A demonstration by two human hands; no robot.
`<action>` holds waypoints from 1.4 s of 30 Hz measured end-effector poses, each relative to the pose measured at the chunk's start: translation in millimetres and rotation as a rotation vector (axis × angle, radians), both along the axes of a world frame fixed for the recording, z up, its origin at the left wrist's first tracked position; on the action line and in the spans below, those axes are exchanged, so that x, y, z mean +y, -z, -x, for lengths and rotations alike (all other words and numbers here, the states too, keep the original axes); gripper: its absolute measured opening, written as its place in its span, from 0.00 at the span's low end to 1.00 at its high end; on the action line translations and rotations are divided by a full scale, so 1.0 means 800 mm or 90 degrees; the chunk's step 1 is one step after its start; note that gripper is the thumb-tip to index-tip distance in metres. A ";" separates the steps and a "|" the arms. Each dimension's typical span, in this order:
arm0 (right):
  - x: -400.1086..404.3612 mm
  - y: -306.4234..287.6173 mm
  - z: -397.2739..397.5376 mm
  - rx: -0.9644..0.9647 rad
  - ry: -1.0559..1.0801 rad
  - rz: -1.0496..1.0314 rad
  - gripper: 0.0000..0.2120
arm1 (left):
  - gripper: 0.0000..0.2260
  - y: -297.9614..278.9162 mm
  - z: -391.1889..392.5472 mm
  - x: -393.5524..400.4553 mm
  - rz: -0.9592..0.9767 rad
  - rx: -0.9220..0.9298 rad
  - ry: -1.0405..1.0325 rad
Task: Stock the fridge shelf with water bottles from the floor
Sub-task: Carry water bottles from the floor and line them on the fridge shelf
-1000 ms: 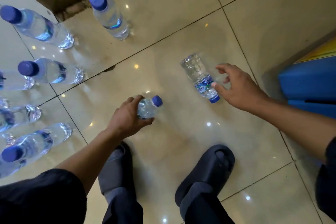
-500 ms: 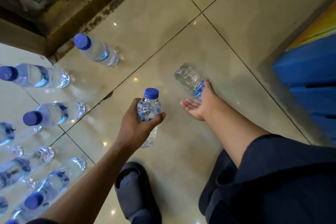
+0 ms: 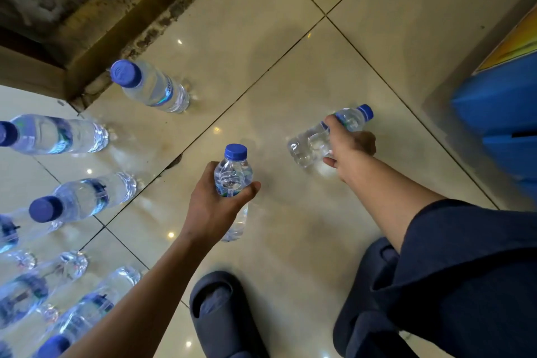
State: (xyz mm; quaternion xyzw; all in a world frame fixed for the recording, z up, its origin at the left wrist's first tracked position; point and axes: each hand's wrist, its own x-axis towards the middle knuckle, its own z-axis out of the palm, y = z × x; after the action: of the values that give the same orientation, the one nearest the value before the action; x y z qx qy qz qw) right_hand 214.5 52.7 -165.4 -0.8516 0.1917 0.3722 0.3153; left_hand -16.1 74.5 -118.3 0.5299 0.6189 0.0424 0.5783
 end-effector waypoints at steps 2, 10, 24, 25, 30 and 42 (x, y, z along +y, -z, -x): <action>0.004 0.004 0.001 -0.032 -0.043 0.010 0.29 | 0.17 0.004 0.001 0.001 0.006 0.001 -0.009; 0.002 0.002 0.010 -0.107 -0.211 -0.072 0.24 | 0.15 -0.001 0.002 -0.005 0.057 -0.018 -0.055; -0.092 -0.568 -0.016 -0.181 -0.379 -0.377 0.19 | 0.13 -0.487 -0.056 0.004 0.043 -0.187 -0.007; -0.096 -0.625 -0.019 -0.200 -0.362 -0.402 0.20 | 0.12 -0.538 -0.067 0.008 0.031 -0.203 0.007; -0.122 -0.874 -0.043 -0.360 -0.220 -0.509 0.19 | 0.12 -0.776 -0.139 0.020 -0.032 -0.343 0.077; -0.308 -1.247 -0.170 -0.802 -0.044 -0.607 0.16 | 0.11 -1.182 -0.381 -0.105 -0.134 -0.716 0.379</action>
State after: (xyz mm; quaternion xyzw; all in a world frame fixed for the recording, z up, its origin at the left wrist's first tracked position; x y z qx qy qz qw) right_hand 350.3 -193.7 832.4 -0.6804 -0.2298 -0.1285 0.6840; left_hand 288.5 -9.5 827.6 0.6295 0.0407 0.2119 0.7464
